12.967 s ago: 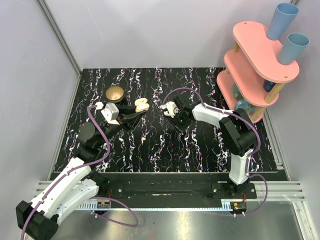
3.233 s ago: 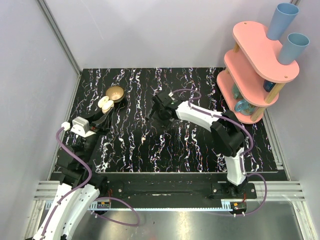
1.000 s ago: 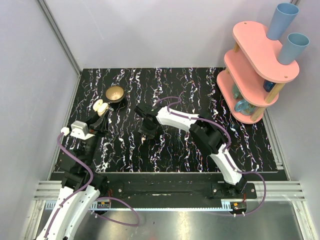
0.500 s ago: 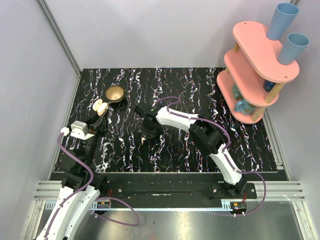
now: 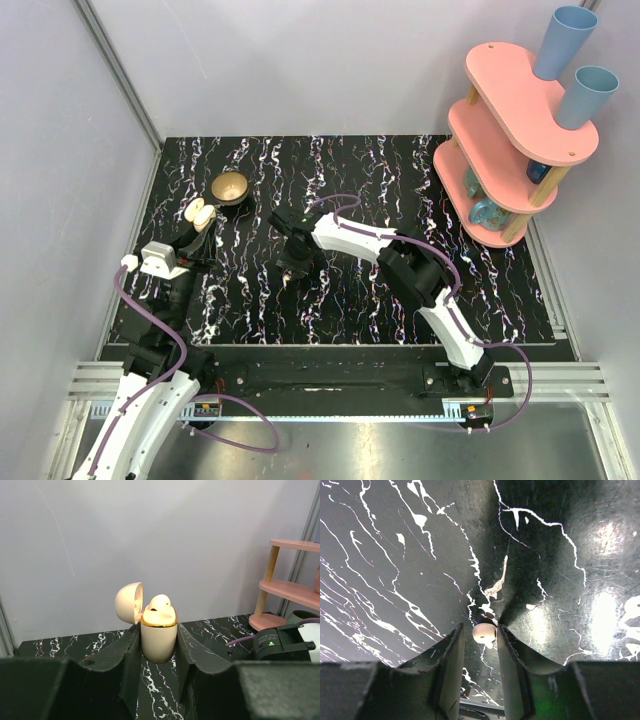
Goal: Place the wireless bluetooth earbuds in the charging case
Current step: Pick up the left earbud from the center of the board.
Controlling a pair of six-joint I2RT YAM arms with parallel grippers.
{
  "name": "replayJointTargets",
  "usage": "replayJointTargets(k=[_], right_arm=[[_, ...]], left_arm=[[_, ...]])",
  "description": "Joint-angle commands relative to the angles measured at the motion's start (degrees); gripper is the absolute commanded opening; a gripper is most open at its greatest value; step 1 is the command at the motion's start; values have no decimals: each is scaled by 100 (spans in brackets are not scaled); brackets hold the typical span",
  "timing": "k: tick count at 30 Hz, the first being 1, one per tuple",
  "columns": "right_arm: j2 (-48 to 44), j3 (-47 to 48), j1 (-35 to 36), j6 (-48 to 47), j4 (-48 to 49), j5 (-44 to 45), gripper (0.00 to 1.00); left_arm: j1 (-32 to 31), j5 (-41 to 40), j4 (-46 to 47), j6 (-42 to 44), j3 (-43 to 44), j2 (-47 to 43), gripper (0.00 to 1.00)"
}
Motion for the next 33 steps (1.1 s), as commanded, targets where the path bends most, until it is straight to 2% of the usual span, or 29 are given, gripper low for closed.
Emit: replayJointTargets(k=[1, 6, 20, 25, 33], right_arm=[[181, 90, -8, -32, -68, -50, 39], [198, 90, -8, -32, -68, -59, 34], [163, 37, -79, -67, -69, -50, 32], [137, 55, -88, -164, -16, -50, 16], [-223, -23, -96, -664, 238, 345, 1]], left_arm=[[35, -141, 237, 82, 8, -14, 0], [35, -141, 202, 82, 25, -14, 0], [26, -141, 176, 90, 60, 4, 0], [26, -97, 176, 82, 87, 39, 0], [26, -97, 140, 90, 104, 56, 0]])
